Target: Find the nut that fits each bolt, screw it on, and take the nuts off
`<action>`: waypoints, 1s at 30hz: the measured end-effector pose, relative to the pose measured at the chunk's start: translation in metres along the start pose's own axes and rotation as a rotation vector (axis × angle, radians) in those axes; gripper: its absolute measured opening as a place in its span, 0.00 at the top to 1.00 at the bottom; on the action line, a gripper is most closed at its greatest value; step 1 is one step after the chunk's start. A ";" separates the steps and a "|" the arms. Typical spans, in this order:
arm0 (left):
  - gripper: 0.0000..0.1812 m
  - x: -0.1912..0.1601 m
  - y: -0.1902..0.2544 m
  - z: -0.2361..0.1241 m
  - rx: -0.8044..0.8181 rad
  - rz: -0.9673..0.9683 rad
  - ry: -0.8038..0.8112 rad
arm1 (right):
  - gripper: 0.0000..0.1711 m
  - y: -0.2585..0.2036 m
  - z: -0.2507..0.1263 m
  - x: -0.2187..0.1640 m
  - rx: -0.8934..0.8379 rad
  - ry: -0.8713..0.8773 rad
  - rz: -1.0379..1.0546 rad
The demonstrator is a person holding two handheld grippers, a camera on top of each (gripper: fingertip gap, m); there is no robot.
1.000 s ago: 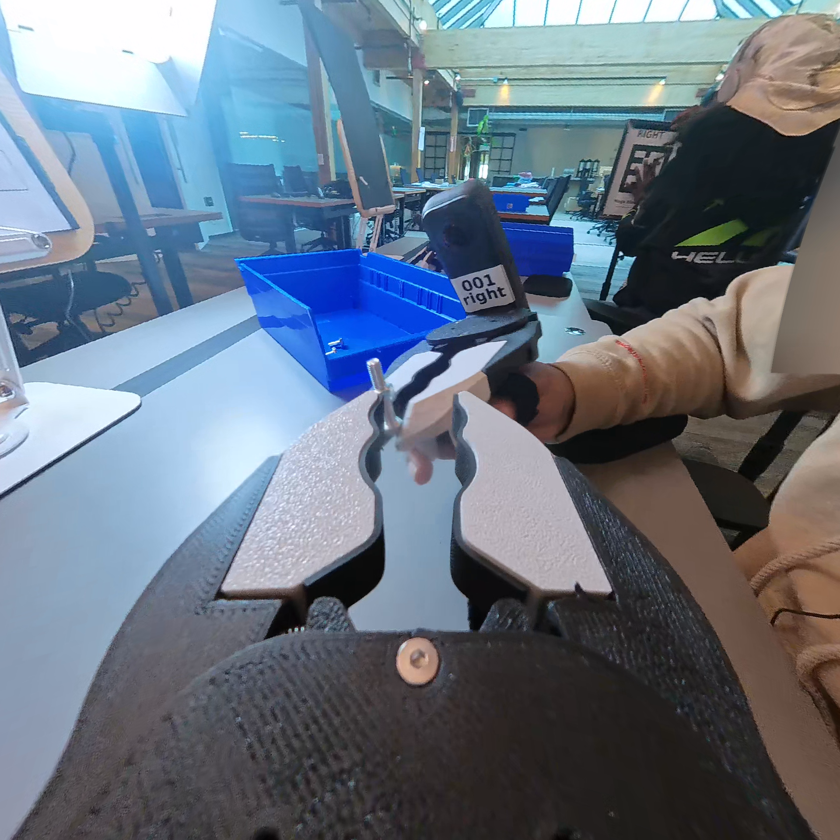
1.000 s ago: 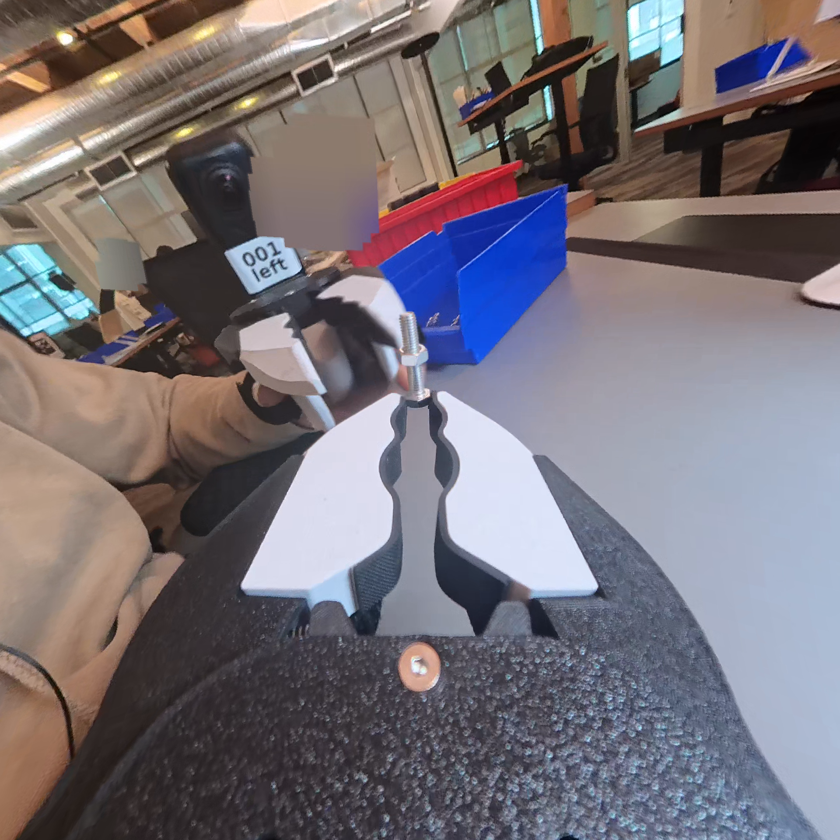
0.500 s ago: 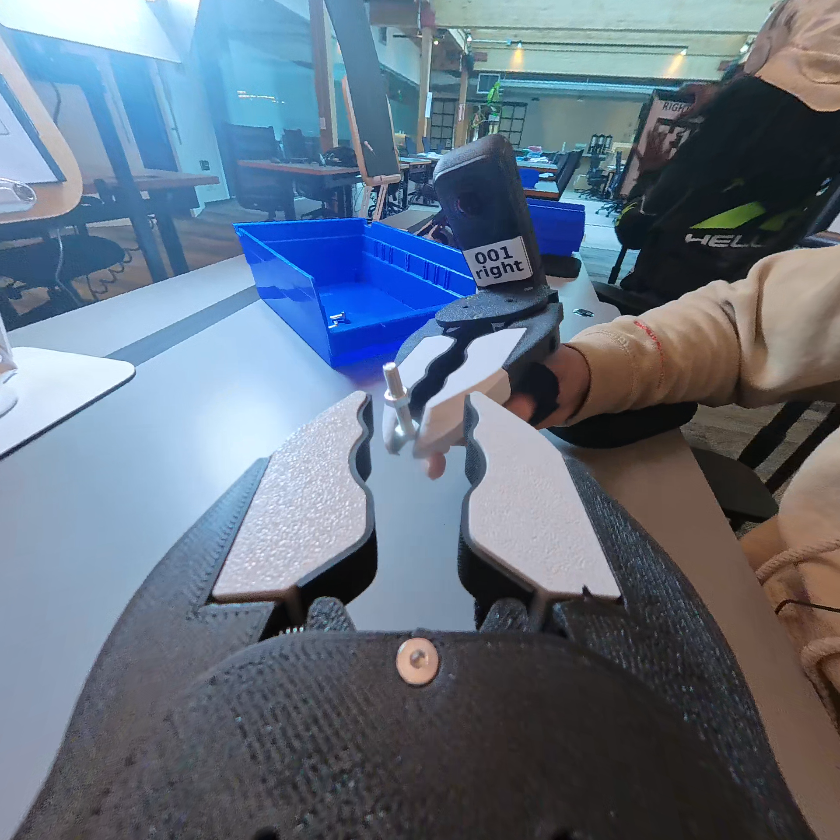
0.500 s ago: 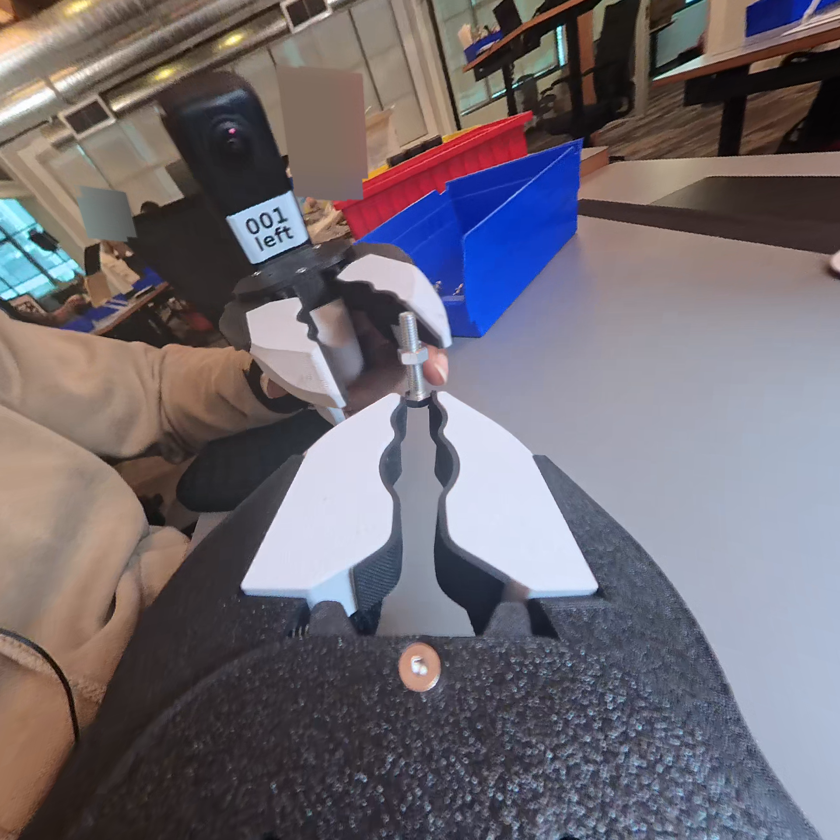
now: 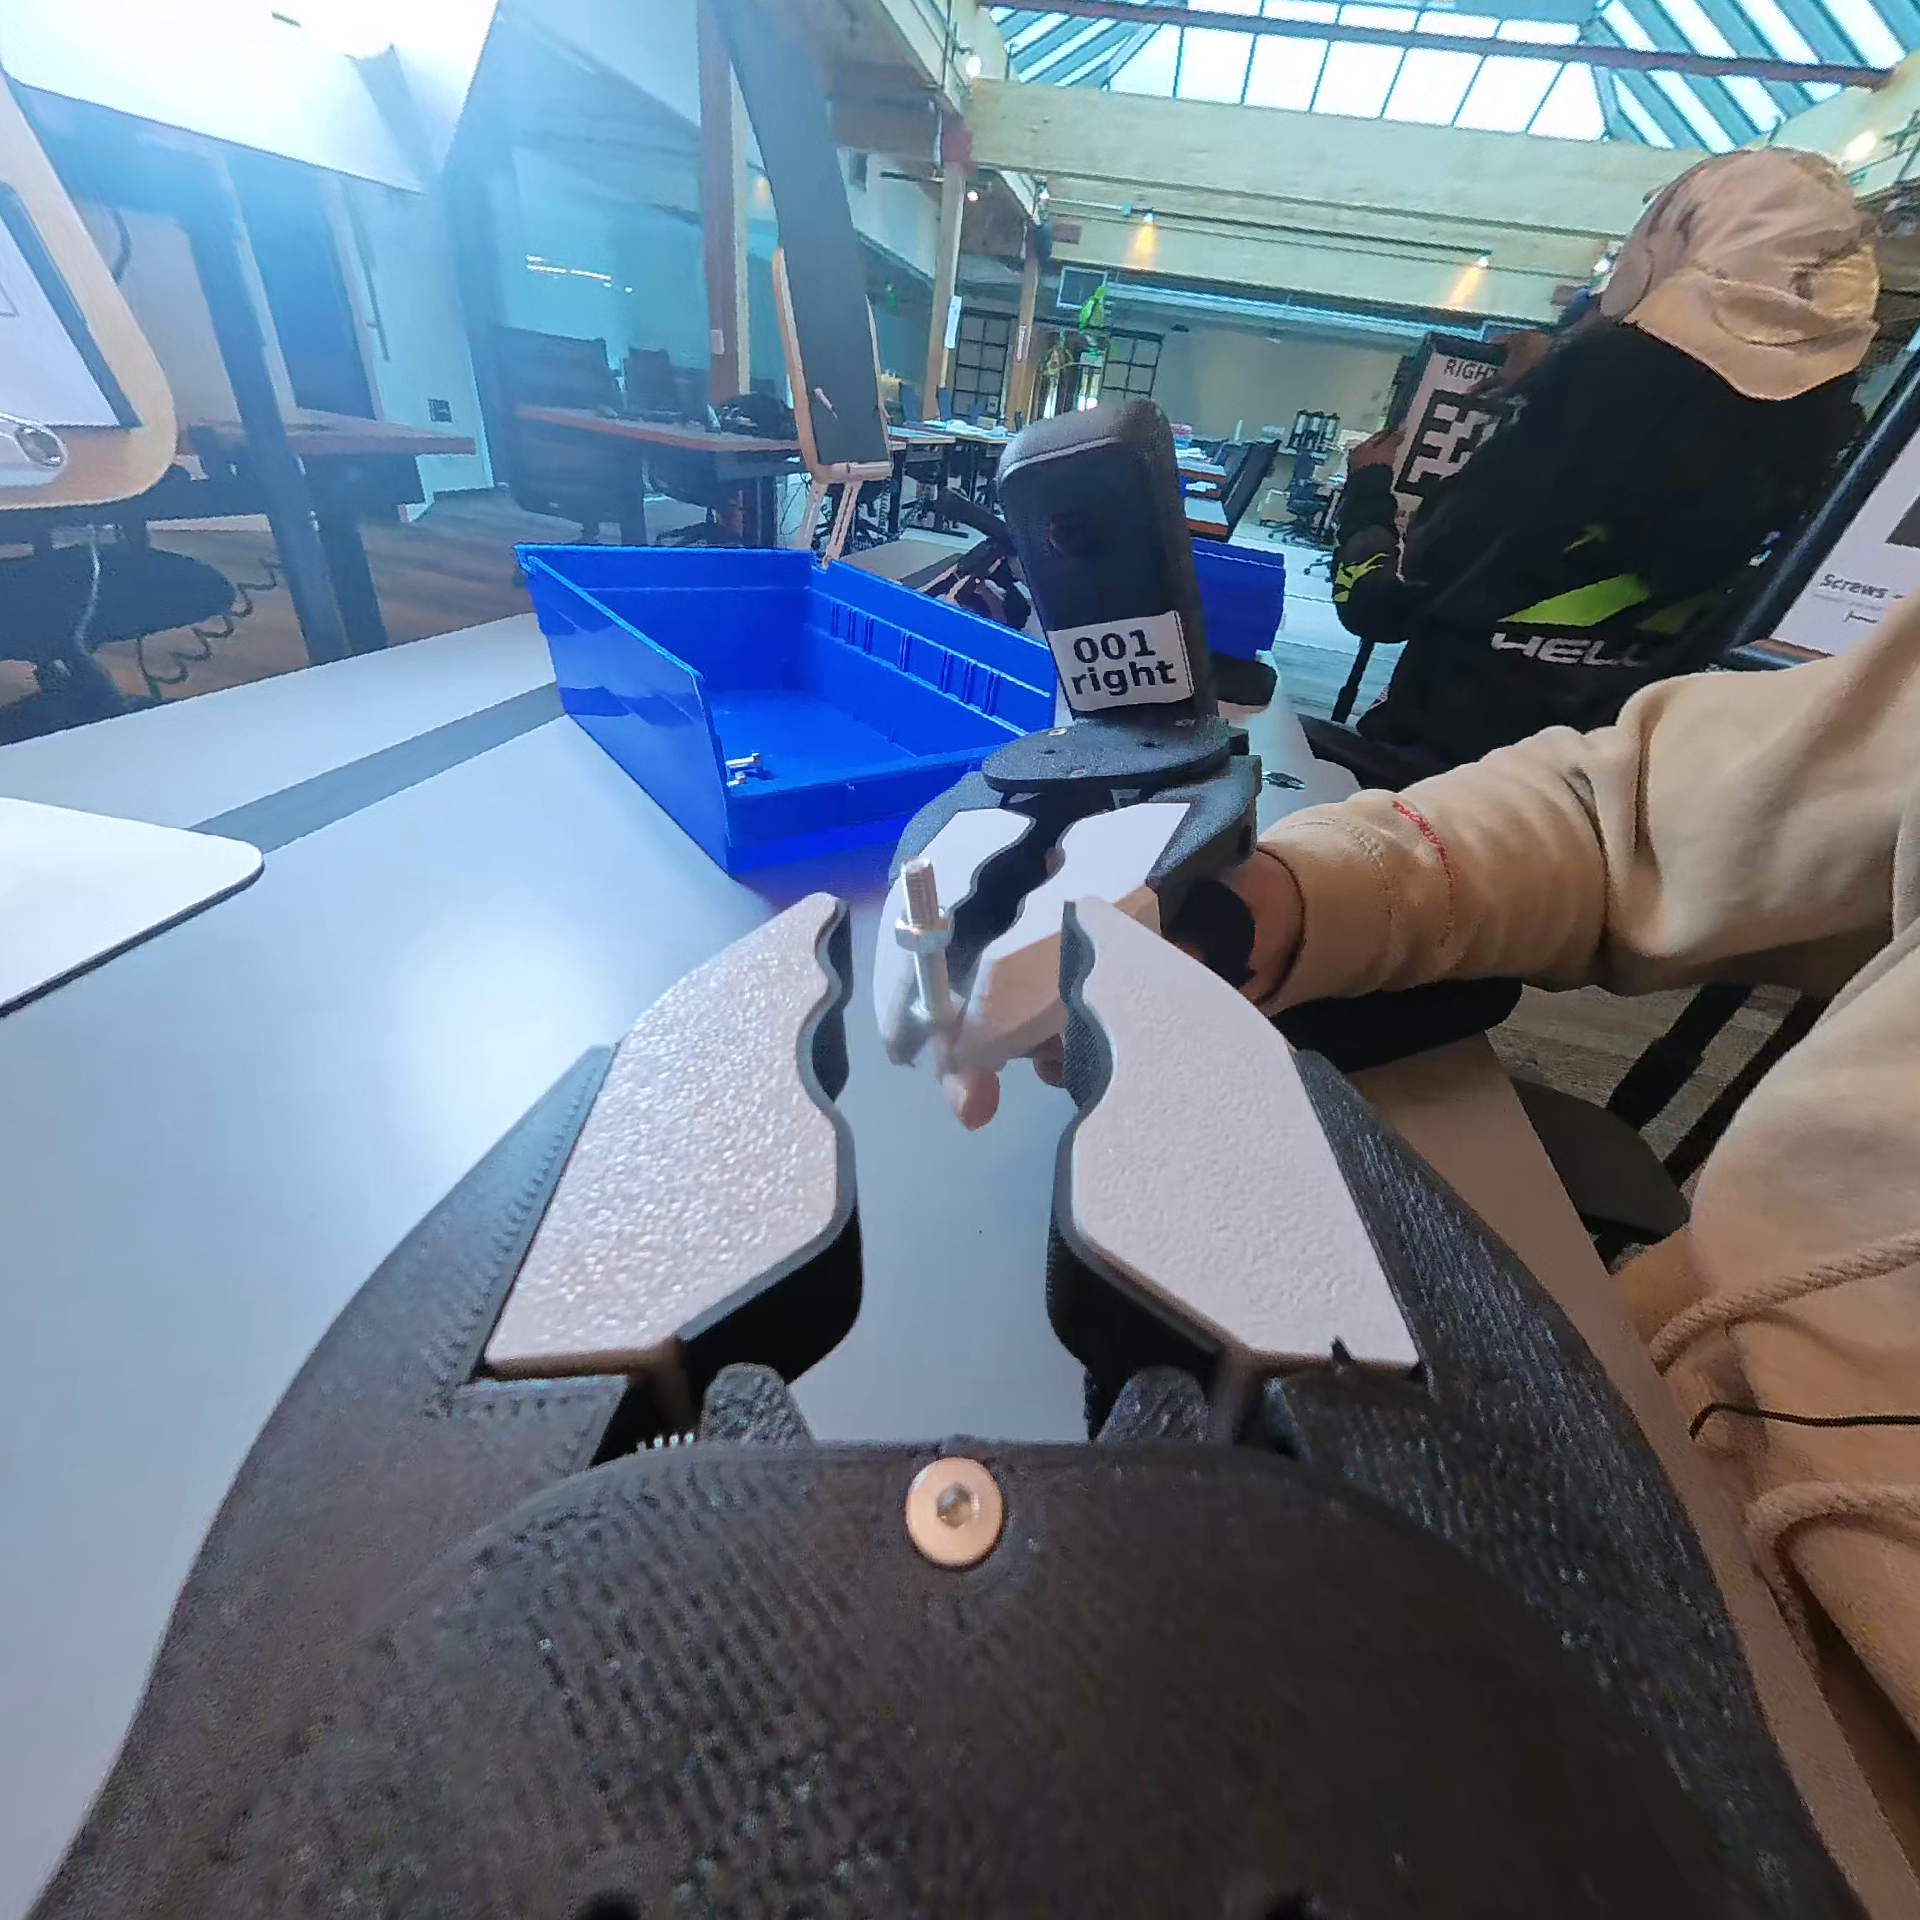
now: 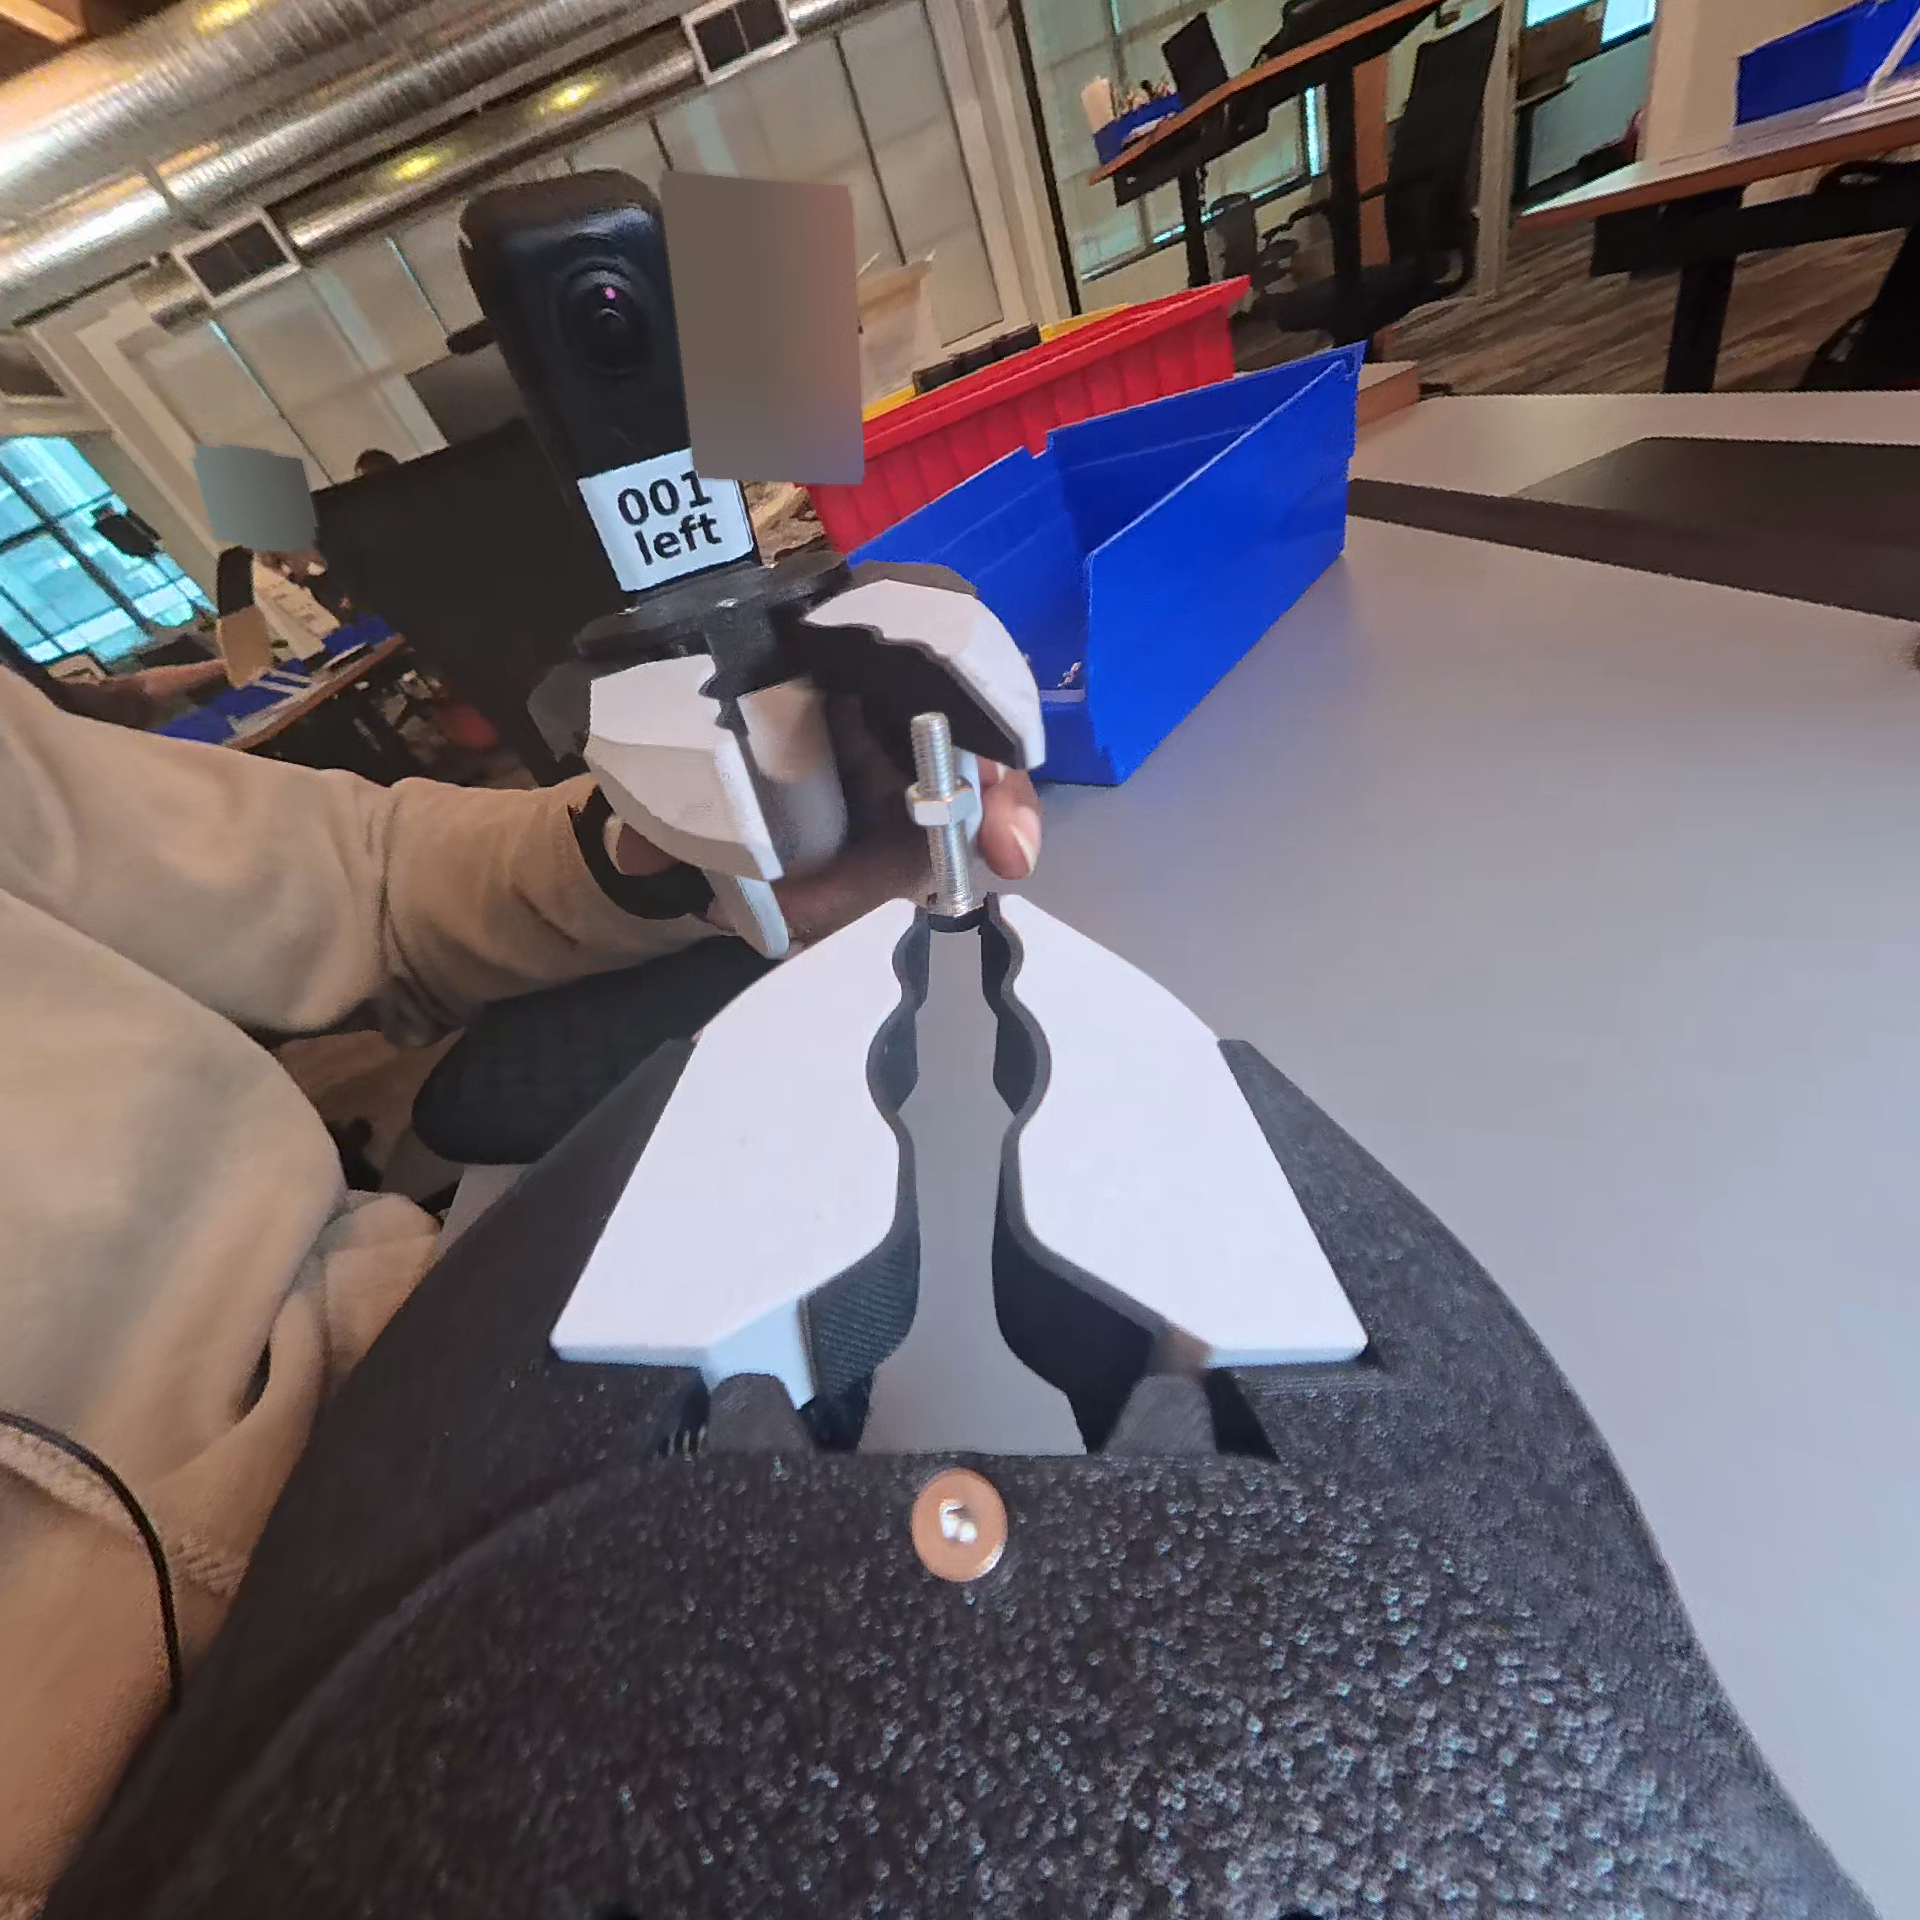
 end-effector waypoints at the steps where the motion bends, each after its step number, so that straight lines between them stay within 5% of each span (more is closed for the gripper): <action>1: 0.79 0.000 0.001 0.001 -0.008 0.009 -0.010 | 0.94 0.000 0.000 0.000 -0.002 0.000 -0.002; 3: 0.82 0.001 0.004 0.001 -0.031 0.012 -0.019 | 0.94 0.003 -0.002 0.002 -0.018 0.013 0.011; 5: 0.95 0.004 0.006 -0.003 -0.076 0.006 0.000 | 0.94 0.009 -0.006 0.004 -0.046 0.034 0.043; 13: 0.79 -0.001 0.001 0.001 -0.013 -0.001 -0.013 | 0.94 -0.002 0.000 0.001 0.000 0.006 -0.010; 16: 0.82 0.002 0.004 0.001 -0.045 -0.001 -0.026 | 0.95 0.000 -0.002 0.003 -0.013 0.016 -0.001; 18: 0.94 0.004 0.003 -0.005 -0.080 -0.005 0.001 | 0.94 0.006 -0.006 0.005 -0.042 0.036 0.016; 27: 0.80 0.000 0.001 0.000 -0.034 -0.001 -0.005 | 0.94 -0.002 -0.002 0.002 0.003 0.011 0.001; 29: 0.85 0.001 0.003 0.000 -0.062 0.002 -0.014 | 0.94 0.002 -0.004 0.004 -0.015 0.025 0.017; 30: 0.96 0.002 0.005 -0.002 -0.102 0.004 -0.021 | 0.94 0.006 -0.006 0.005 -0.037 0.038 0.033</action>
Point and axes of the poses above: each gripper's, where its closed fingertips meet, z out along the fingers, x out of its top, y = z × x across the jaws, the point moved 10 cm from there along -z, back along the fingers, and after that the axes turned 13 degrees about -x, right-handed, at the moved point
